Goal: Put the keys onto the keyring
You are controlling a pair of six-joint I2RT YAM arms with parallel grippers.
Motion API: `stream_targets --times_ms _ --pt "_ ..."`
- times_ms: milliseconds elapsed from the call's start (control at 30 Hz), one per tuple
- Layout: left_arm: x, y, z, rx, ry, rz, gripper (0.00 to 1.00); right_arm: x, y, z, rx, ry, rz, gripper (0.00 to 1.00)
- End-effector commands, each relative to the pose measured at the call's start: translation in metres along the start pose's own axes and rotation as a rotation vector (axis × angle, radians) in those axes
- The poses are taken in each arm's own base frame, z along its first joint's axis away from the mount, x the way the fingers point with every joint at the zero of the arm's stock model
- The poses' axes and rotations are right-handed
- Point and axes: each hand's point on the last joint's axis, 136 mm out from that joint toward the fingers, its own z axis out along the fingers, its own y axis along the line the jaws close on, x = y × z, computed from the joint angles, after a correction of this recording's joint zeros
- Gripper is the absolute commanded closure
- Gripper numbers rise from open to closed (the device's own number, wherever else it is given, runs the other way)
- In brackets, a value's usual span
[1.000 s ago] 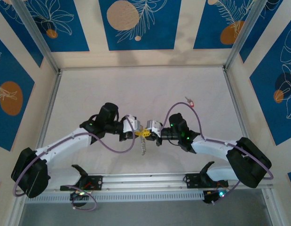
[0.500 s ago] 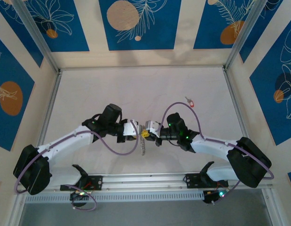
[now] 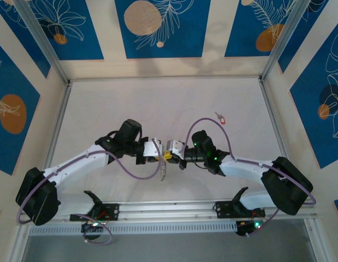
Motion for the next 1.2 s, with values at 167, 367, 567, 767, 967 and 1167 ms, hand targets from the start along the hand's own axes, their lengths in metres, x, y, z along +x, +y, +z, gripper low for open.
stream_targets --times_ms 167,367,567,767,967,1167 --pt "-0.006 -0.004 0.002 0.046 0.001 0.019 0.94 -0.022 -0.001 0.0 -0.004 -0.073 -0.044 1.0" --pt "-0.005 -0.006 0.002 0.062 0.01 0.015 1.0 -0.025 -0.006 -0.008 0.018 -0.127 -0.015 0.99" --pt "-0.031 0.003 -0.007 0.025 -0.122 -0.027 1.0 -0.02 -0.01 -0.021 0.026 -0.192 0.022 0.74" --pt "-0.061 0.005 -0.02 0.008 -0.271 -0.042 1.0 -0.023 -0.003 -0.03 -0.014 -0.273 0.03 0.7" --pt "-0.065 0.004 -0.023 0.0 -0.309 -0.033 1.0 -0.029 0.001 -0.031 -0.03 -0.303 0.009 0.67" --pt "-0.066 0.003 -0.02 0.002 -0.337 -0.05 1.0 -0.038 -0.002 -0.035 -0.018 -0.328 -0.002 0.74"
